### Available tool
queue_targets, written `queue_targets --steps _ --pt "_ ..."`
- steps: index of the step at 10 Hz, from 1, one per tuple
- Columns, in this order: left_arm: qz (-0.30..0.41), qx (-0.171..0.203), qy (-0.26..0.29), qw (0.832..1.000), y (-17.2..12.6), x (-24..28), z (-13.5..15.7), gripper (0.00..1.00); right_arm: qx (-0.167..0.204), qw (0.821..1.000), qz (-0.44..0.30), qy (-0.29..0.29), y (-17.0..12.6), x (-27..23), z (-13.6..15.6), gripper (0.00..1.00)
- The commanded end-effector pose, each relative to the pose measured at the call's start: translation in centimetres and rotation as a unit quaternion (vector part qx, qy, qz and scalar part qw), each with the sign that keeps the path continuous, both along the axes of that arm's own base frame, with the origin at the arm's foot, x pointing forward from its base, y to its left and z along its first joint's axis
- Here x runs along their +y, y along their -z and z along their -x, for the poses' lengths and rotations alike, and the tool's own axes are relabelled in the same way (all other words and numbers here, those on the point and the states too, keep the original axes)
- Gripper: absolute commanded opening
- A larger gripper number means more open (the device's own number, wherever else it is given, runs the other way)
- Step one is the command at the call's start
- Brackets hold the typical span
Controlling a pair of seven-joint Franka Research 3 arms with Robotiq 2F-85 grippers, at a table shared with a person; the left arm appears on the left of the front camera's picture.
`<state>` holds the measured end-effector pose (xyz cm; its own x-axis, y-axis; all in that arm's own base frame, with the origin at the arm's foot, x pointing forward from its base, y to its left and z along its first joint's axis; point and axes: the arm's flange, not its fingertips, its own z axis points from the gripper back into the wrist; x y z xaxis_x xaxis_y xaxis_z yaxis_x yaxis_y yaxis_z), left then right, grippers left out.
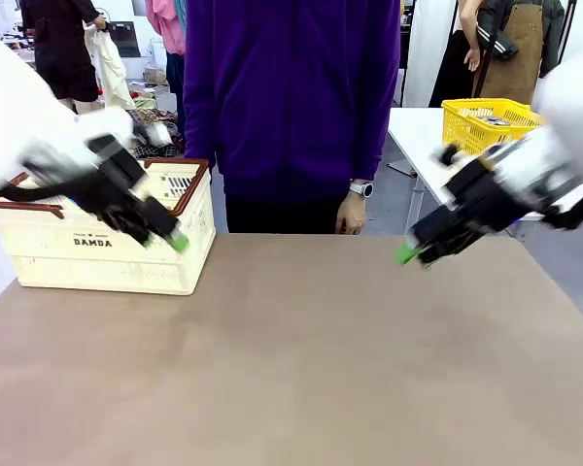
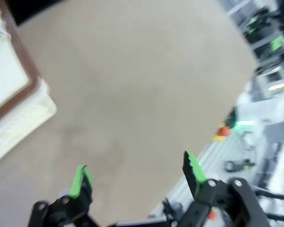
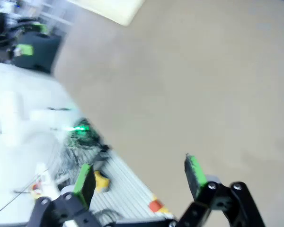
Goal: Place the drinks into the Shopping basket.
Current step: Pick up one drink and place it into the Shopping basket.
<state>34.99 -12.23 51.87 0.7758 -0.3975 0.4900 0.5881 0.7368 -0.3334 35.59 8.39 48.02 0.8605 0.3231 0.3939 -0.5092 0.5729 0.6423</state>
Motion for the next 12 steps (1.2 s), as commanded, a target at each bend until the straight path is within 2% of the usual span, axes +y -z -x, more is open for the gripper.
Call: queue_targets --steps 1,2,3,4,5,6,7,8,9,12 --pt "0.153 -0.030 -0.037 0.987 -5.2 10.9 1.0 1.00 0.051 0.981 -0.164 0.088 -1.0 -11.6 0.1 1.00" --pt "0.229 -0.048 -0.095 0.968 -6.3 17.6 2.3 1.00 0.047 0.964 -0.218 0.146 -0.6 -17.8 1.8 1.00" --pt "0.286 -0.050 -0.146 0.946 -5.5 23.6 3.5 1.00 0.061 0.939 -0.265 0.211 1.0 -23.4 3.2 1.00" --pt "0.319 -0.039 -0.210 0.923 -3.1 28.2 4.3 1.00 0.080 0.906 -0.306 0.281 3.7 -28.2 4.4 1.00" --pt "0.338 -0.020 -0.256 0.905 -0.4 30.8 4.9 1.00 0.090 0.882 -0.327 0.327 5.9 -30.9 5.1 1.00" --pt "0.350 0.002 -0.288 0.891 2.0 32.5 4.7 1.00 0.089 0.867 -0.350 0.344 7.6 -32.4 5.5 1.00" --pt "0.354 0.020 -0.292 0.888 3.7 33.2 4.4 1.00 0.086 0.861 -0.354 0.355 8.6 -32.7 5.9 1.00" --pt "0.330 0.033 -0.318 0.888 5.0 33.2 3.4 1.00 0.105 0.881 -0.310 0.342 7.0 -33.2 8.7 1.00" --pt "0.347 0.010 -0.300 0.888 3.1 35.1 7.1 1.00 0.105 0.881 -0.310 0.342 7.0 -33.2 8.7 1.00" --pt "0.347 0.010 -0.300 0.888 3.1 35.1 7.1 1.00 0.105 0.881 -0.310 0.342 7.0 -33.2 8.7 1.00"
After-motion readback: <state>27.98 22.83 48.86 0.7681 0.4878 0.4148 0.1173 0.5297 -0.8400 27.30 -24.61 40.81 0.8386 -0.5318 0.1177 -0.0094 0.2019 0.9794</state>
